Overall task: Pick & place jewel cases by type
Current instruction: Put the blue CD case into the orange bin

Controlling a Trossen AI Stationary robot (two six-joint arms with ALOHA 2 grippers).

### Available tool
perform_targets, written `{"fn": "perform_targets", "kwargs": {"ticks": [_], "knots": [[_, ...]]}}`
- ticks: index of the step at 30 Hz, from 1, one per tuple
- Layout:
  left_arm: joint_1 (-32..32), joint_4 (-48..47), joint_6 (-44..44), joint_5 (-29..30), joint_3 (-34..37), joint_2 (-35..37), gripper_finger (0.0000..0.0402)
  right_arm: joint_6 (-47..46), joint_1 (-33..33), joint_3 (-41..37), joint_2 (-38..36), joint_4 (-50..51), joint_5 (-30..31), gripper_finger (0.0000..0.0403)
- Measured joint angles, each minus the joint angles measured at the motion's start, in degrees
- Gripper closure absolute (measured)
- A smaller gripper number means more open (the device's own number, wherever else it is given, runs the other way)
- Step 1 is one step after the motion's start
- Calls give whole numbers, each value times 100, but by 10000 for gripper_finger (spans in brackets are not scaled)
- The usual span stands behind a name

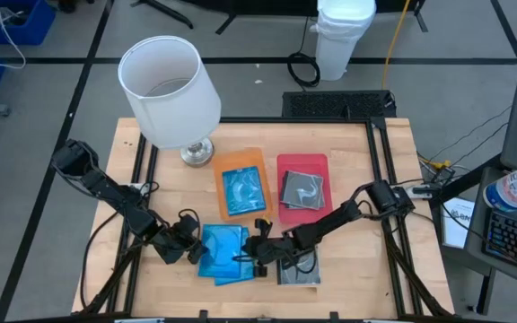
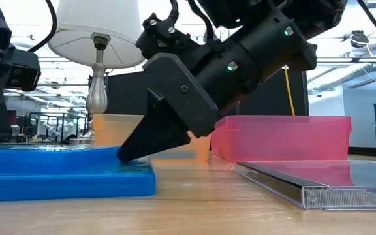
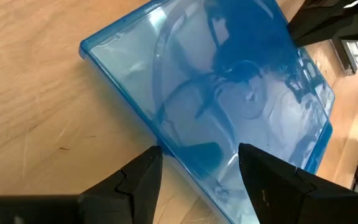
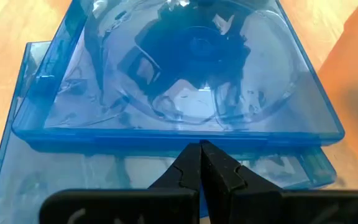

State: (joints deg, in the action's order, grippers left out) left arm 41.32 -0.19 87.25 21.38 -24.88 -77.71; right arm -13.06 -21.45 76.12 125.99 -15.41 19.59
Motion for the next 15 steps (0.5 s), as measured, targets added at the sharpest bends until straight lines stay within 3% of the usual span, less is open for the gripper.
{"fn": "perform_targets", "kwargs": {"ticks": [15], "knots": [[-4, 70, 6, -14, 4, 0, 188, 174, 82, 19, -6, -103, -303, 403]]}}
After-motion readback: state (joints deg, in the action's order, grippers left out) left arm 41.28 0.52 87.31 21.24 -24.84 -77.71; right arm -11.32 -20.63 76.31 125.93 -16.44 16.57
